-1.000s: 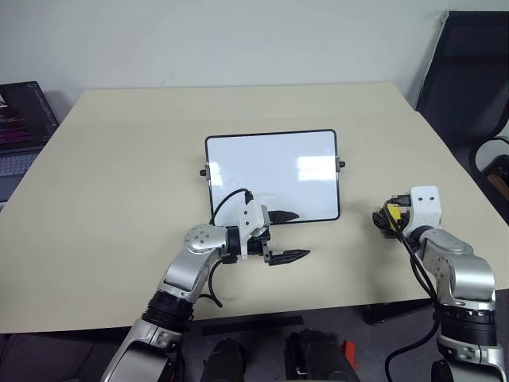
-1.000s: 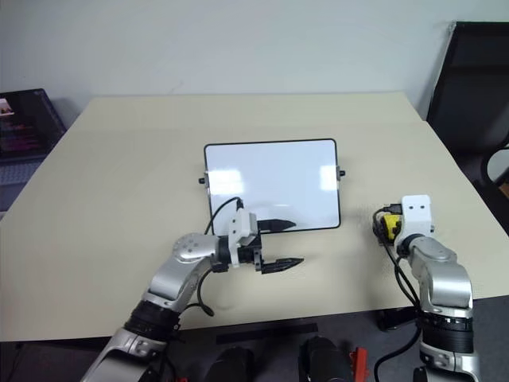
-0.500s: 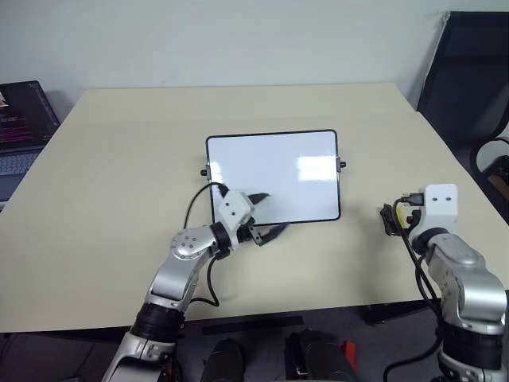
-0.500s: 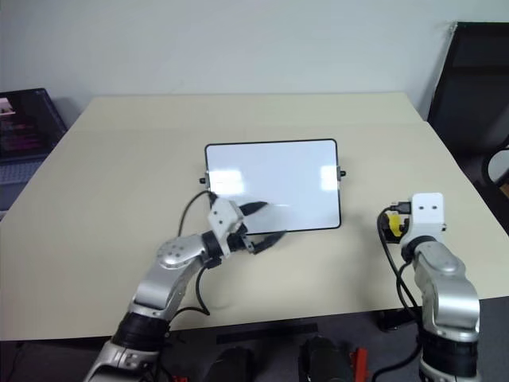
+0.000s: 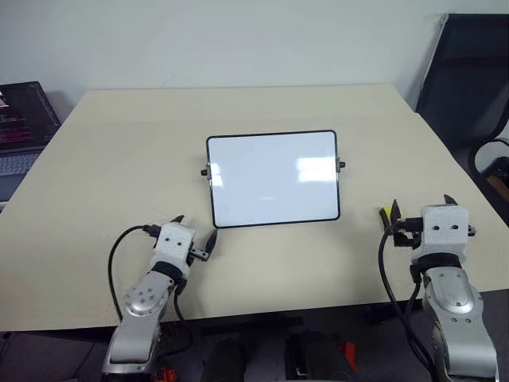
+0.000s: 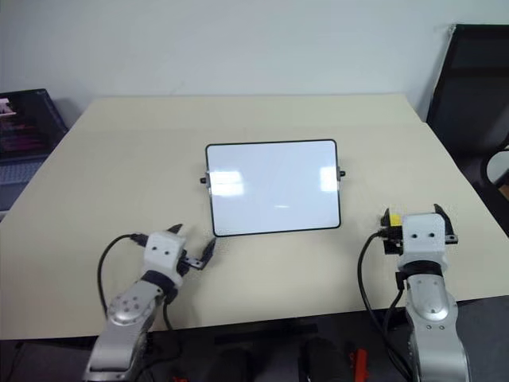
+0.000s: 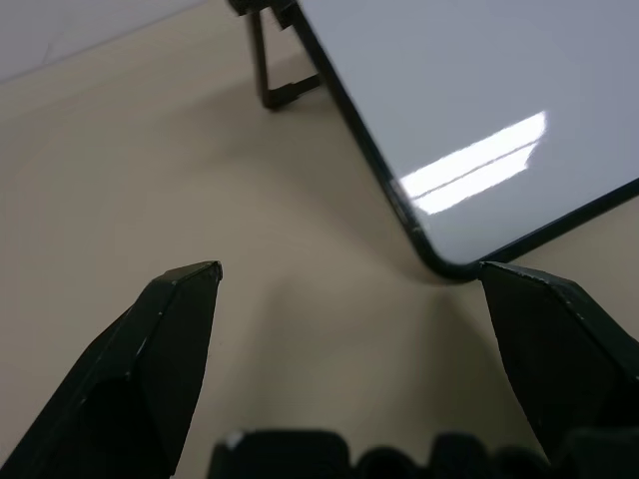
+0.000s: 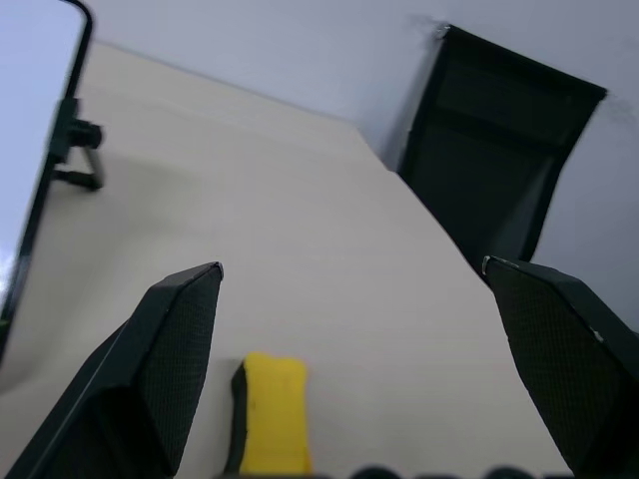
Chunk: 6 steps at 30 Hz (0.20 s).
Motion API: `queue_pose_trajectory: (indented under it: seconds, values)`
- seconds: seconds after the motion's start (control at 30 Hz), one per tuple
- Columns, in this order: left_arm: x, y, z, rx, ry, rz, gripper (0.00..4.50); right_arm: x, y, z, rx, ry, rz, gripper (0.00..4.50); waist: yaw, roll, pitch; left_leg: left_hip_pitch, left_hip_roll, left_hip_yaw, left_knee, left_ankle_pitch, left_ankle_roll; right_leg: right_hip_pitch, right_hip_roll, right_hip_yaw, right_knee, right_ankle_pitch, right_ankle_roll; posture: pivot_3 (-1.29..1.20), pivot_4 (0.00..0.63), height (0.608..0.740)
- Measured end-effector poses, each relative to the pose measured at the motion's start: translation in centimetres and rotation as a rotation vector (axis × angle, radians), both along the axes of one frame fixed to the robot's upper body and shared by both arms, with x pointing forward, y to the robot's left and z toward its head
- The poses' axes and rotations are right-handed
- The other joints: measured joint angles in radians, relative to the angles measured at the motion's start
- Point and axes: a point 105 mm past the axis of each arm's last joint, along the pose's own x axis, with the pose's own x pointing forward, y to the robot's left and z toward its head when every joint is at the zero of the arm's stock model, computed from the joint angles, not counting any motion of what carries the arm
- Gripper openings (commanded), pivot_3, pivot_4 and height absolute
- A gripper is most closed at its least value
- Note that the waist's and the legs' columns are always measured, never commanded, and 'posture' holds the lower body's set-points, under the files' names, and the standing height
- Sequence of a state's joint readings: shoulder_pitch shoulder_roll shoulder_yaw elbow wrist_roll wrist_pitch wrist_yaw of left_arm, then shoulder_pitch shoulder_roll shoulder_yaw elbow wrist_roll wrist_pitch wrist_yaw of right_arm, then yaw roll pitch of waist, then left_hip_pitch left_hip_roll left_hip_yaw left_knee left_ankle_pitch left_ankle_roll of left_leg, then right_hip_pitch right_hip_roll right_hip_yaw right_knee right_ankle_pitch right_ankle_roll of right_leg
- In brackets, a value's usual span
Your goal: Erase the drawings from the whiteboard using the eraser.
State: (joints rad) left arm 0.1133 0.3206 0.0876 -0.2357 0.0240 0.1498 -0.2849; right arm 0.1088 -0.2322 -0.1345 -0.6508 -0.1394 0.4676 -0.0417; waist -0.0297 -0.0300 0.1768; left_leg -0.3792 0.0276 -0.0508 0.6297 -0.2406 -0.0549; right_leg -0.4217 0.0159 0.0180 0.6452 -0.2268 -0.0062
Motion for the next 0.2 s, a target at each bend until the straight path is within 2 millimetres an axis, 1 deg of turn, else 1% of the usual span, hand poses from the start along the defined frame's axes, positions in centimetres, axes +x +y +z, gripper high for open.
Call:
queue_pose_trajectory:
  seconds: [0.1, 0.2]
  values:
    - [-0.8, -0.1, -0.2, -0.001, 0.006, 0.005, 4.50, 0.2, -0.3, -1.6, 0.020, 0.032, -0.010, 4.47, 0.000, 0.000, 0.000, 0.000, 0.000, 0.000, -0.001, 0.000, 0.000, 0.000, 0.000, 0.001, 0.000, 0.000, 0.000, 0.00, 0.150, 0.740]
    - [-1.2, -0.2, 0.1, -0.002, 0.008, 0.011, 4.50, -0.3, -0.6, -3.9, 0.047, 0.093, -0.029, 4.47, 0.002, 0.000, 0.000, -0.001, 0.000, -0.001, -0.001, 0.000, 0.000, 0.000, 0.000, 0.001, 0.000, 0.000, -0.001, 0.00, 0.150, 0.740]
